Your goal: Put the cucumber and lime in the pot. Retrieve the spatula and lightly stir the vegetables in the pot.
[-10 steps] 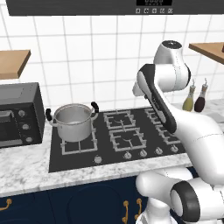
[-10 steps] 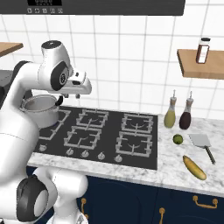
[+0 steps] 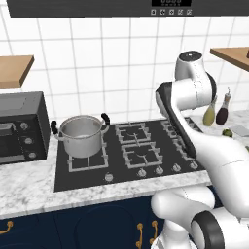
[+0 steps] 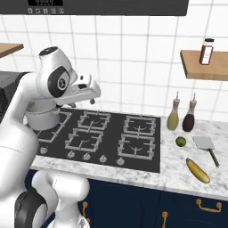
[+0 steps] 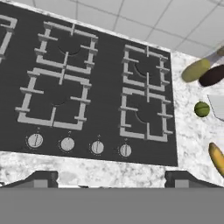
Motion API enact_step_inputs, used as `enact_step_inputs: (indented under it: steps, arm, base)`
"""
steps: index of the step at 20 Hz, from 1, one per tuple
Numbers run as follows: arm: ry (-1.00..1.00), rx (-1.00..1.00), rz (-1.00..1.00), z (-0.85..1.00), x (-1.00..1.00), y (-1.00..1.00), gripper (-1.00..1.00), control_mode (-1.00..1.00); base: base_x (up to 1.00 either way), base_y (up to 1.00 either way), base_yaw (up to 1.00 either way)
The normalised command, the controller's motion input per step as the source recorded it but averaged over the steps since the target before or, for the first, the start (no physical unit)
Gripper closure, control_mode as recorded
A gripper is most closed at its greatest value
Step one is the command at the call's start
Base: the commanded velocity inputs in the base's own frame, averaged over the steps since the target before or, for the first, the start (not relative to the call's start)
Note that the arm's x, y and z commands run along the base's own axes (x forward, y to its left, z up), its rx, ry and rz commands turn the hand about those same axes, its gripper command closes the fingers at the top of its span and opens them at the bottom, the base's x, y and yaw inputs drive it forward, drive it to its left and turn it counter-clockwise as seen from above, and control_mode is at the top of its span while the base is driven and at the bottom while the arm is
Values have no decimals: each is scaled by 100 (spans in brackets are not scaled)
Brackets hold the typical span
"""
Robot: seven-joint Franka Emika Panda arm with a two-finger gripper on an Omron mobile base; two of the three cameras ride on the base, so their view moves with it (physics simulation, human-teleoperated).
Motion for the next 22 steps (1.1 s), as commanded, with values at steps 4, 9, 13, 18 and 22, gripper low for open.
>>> enact_step_inputs:
  steps: [4,9,13,18,22]
  arm:
    - [0,-29,11,-33,-19,-100,-100,-100]
    - [5,-23,9,-36,-7,-100,-100,-100]
    - [15,-25,8,-54,0,-99,-100,-100]
    - [16,-15,2,-29,0,-100,-100,-100]
    - [19,5,0,-19,1,-100,-100,-100]
  base:
    - [0,0,0]
    - [0,0,0]
    - [0,0,0]
    - [0,0,0]
    - [0,0,0]
